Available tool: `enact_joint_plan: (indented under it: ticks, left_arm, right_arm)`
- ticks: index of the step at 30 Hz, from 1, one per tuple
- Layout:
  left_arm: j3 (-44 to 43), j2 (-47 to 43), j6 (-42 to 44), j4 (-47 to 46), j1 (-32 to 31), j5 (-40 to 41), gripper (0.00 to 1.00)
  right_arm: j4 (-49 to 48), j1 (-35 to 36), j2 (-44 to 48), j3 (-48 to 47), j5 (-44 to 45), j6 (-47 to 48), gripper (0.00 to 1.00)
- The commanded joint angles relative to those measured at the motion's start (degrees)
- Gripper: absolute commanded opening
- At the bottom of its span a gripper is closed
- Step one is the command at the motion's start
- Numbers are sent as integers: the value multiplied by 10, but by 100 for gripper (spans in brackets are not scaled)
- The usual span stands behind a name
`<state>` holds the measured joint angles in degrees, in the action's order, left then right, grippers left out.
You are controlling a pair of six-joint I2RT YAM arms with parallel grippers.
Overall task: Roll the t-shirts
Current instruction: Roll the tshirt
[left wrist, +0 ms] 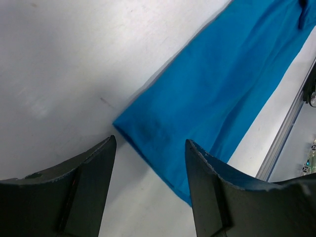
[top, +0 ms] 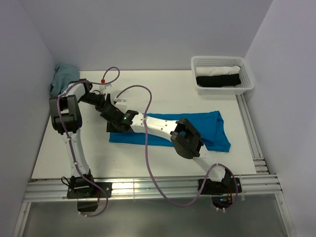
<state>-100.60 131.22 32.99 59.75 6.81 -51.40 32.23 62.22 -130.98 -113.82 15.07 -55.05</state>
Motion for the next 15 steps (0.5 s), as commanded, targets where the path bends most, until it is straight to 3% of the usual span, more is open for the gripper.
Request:
enact_joint_plan:
  ticks: [1, 11, 15]
  left_arm:
    - [7, 11, -9, -22, -9, -8, 64]
    - [34, 5, -37, -57, -19, 15, 59]
    - [52, -9, -55, -82, -22, 27, 51]
  right_arm:
    - [-13, 7, -30, -43, -12, -2, 47]
    - [35, 26, -82, -76, 0, -12, 48]
    - [70, 37, -96, -86, -7, -11, 50]
